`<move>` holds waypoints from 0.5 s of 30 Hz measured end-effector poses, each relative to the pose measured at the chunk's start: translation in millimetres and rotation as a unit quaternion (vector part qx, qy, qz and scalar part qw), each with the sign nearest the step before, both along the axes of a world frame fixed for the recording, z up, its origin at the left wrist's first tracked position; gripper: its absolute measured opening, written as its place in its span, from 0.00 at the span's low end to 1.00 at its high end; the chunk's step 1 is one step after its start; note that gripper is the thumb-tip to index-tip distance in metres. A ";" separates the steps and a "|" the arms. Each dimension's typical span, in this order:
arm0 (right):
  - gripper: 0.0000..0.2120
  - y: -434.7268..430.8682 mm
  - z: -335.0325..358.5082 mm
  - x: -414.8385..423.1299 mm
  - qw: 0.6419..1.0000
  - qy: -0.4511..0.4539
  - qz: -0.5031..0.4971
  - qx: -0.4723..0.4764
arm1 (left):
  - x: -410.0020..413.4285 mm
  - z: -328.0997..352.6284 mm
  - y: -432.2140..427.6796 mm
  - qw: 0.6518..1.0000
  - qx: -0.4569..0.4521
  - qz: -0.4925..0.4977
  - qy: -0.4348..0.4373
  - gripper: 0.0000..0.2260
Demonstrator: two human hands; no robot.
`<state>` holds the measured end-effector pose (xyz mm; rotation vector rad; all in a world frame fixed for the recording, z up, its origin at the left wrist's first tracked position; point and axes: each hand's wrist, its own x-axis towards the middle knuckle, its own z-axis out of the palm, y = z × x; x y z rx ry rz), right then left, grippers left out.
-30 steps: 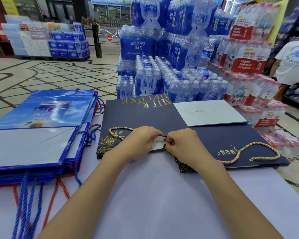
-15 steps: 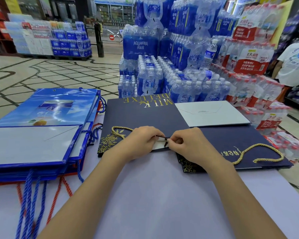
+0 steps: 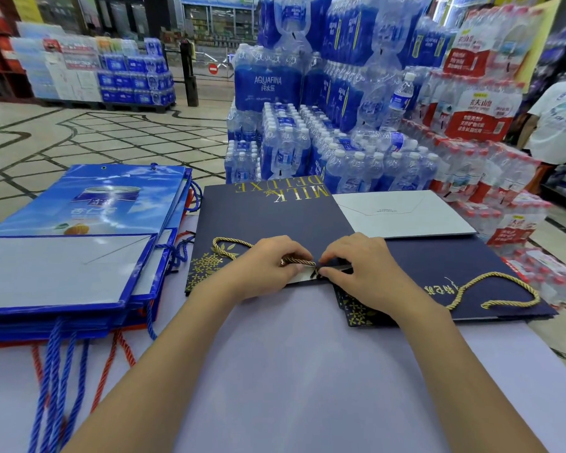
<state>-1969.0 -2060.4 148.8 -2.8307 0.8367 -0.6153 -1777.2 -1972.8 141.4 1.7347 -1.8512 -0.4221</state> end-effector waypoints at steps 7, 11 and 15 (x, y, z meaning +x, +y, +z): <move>0.06 -2.1 -3.4 0.1 1.000 -0.010 -0.003 0.030 | -1.4 6.0 -0.2 0.999 0.020 0.029 0.001 0.09; 0.06 -1.5 -3.5 -0.5 0.999 -0.014 0.004 0.033 | 0.7 8.3 1.6 0.998 0.016 0.041 0.039 0.06; 0.06 -0.5 -2.7 -0.7 0.999 -0.016 0.010 0.036 | -0.3 13.5 3.5 0.998 0.023 0.041 0.031 0.08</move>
